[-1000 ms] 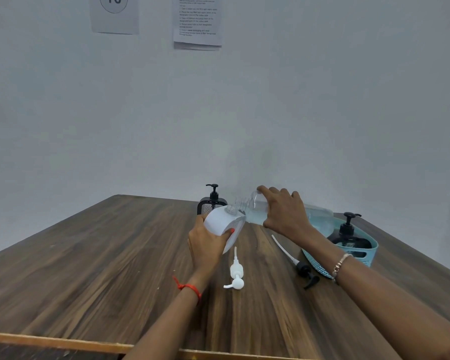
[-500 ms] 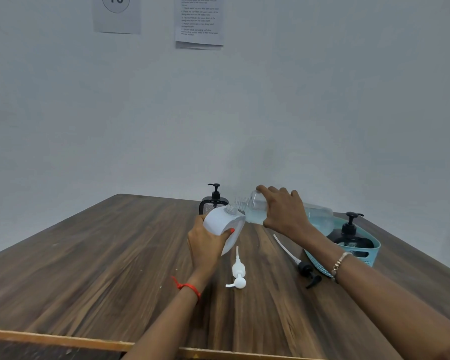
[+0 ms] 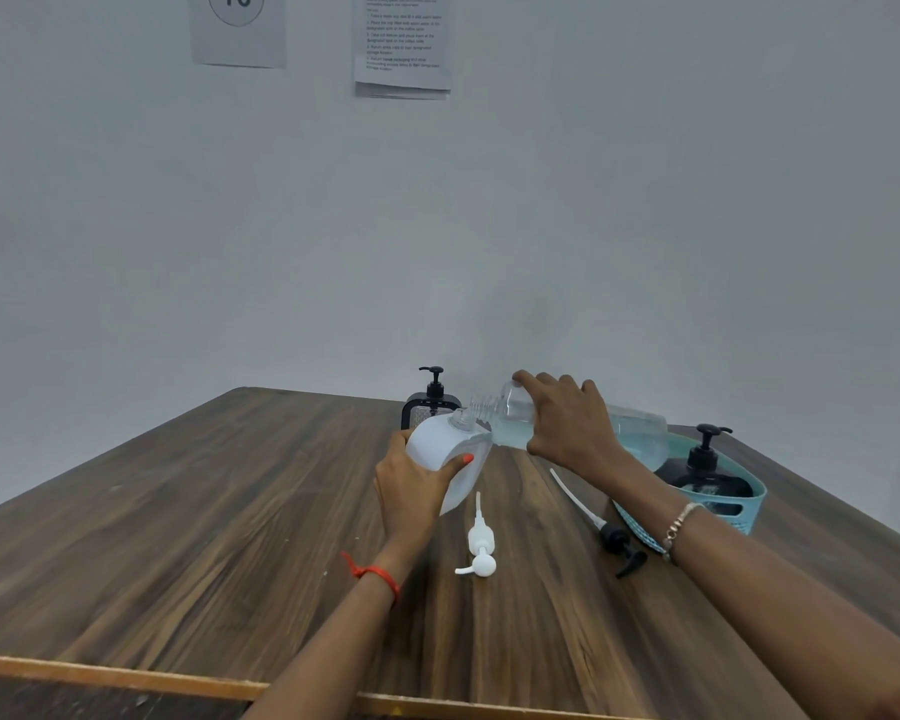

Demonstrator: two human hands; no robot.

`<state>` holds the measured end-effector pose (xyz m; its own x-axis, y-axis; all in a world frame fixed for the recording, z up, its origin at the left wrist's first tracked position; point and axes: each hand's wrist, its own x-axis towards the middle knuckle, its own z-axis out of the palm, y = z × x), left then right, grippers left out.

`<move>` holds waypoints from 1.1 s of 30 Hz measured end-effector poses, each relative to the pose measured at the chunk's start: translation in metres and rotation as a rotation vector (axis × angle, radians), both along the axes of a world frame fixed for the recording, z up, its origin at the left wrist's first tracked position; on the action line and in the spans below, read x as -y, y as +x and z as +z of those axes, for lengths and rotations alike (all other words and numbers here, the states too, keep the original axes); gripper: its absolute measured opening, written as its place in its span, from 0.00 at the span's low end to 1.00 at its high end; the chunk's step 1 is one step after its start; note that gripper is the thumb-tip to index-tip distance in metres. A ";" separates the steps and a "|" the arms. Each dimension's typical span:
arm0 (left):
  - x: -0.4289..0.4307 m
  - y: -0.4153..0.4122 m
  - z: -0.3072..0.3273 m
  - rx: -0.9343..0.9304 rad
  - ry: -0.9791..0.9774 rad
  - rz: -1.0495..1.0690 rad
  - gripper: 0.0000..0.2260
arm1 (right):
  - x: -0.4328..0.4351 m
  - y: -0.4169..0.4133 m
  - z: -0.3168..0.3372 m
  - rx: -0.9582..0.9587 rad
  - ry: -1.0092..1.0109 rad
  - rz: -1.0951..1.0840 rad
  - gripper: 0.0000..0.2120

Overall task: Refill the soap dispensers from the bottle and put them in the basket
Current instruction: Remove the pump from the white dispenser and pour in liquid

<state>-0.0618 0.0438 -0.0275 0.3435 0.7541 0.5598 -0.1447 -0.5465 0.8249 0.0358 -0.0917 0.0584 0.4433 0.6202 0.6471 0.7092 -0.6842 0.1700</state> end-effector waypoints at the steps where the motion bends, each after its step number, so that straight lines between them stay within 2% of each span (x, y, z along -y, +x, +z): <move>1: 0.000 0.000 0.000 -0.001 -0.003 0.000 0.28 | 0.000 0.000 0.000 0.000 -0.002 0.001 0.29; 33: -0.002 -0.004 -0.007 0.008 -0.011 -0.030 0.26 | -0.003 -0.005 -0.002 0.033 -0.020 0.011 0.28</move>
